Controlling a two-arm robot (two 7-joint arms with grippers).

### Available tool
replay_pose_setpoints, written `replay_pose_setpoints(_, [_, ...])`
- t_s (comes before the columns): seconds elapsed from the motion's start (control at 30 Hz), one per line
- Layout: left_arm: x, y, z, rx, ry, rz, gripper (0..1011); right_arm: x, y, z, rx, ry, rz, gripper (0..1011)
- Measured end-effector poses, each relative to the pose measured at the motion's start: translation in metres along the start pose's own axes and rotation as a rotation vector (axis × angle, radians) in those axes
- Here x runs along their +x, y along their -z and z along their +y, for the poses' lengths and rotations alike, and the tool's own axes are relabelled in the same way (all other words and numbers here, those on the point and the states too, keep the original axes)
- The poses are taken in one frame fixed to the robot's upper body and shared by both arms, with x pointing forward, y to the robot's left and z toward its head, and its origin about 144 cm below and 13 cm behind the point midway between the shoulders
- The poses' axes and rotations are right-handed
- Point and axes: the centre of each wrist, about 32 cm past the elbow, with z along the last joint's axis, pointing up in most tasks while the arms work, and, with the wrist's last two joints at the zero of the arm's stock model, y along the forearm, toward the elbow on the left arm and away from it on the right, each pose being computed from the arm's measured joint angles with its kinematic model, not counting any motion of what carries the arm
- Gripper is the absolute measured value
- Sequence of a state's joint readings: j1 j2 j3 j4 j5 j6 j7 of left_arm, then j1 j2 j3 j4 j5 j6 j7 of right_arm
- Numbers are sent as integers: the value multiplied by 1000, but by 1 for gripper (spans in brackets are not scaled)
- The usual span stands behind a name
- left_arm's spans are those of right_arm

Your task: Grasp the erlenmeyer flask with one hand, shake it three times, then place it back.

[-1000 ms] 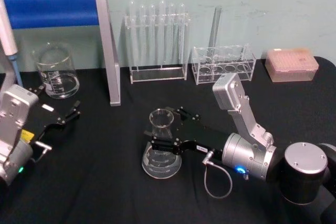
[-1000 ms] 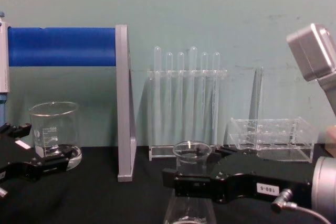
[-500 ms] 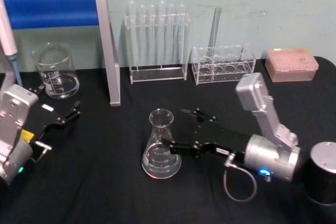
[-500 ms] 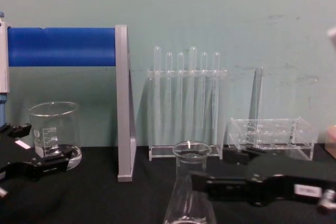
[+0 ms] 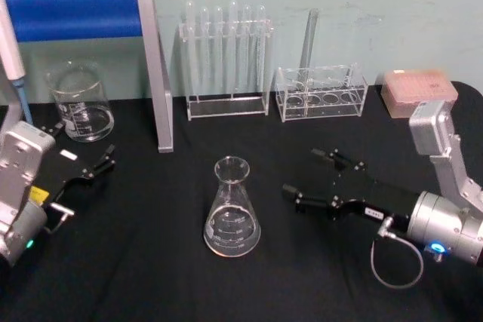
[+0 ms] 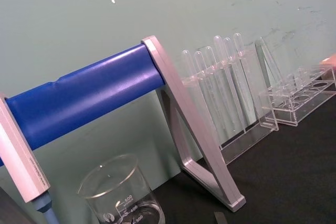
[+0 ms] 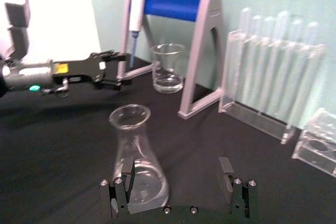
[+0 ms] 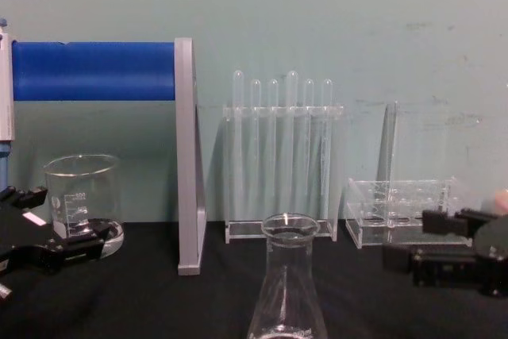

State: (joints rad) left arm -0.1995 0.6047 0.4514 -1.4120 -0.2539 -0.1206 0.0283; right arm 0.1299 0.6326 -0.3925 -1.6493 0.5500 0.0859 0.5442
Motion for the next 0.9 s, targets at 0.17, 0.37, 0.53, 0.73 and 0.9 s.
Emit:
replay_pose_setpoints(0.17, [0, 0, 0, 0, 0, 0, 1001, 0, -2, 2, 30, 49, 7, 1003])
replay_pose_setpoints(0.37, [0, 0, 0, 0, 0, 0, 1001, -4, -4, 16, 67, 128, 16, 1003])
replay_pose_setpoints(0.53, [0, 0, 0, 0, 0, 0, 1001, -10, -6, 33, 96, 204, 23, 1003])
replay_pose_setpoints(0.73, [0, 0, 0, 0, 0, 0, 1001, -20, -8, 62, 138, 334, 27, 1003])
replay_pose_setpoints(0.9, [0, 0, 0, 0, 0, 0, 1001, -28, -3, 86, 149, 443, 35, 1002])
